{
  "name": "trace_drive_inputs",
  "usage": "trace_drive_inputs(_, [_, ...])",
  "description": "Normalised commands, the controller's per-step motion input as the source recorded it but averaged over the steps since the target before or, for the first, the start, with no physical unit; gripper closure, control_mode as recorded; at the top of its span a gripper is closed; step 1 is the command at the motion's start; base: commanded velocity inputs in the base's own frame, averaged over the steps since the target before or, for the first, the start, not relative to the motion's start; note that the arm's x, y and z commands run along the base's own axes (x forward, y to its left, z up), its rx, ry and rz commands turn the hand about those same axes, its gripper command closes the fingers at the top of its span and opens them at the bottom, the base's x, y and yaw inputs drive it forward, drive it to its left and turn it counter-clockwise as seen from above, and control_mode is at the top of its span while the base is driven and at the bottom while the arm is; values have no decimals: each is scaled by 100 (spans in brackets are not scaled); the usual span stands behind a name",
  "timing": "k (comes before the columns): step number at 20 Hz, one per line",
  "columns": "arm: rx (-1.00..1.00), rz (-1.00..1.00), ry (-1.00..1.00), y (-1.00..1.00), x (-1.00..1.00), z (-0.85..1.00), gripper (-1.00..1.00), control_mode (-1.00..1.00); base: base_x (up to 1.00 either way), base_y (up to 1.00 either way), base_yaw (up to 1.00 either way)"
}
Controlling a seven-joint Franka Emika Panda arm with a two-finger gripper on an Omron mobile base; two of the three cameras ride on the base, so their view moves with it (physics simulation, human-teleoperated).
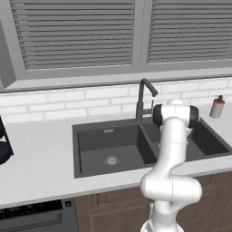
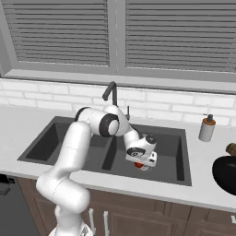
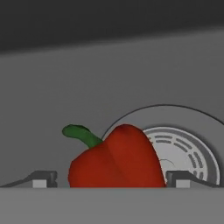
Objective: Pick the bell pepper from the sink and place it in the bowl. Then pick the bowl and place it in the microwave. Then close the microwave door and press the start button.
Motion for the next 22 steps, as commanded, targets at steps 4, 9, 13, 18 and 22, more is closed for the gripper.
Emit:
trace_drive_inputs(4, [0,0,0,7,0,-28,100,-100,0,0,0])
trace_drive_inputs(9, [0,0,-4,0,-18,-4,100,-100,0,0,0])
trace_drive_inputs(13, [0,-6,-12,-1,-60,66,100,-100,0,0,0])
trace_drive_inputs(18, [-1,-12,-17,-22,-71,100,100,-100,0,0,0])
trace_drive_inputs(22, [0,-16,-13,-28,-57,100,100,-100,0,0,0])
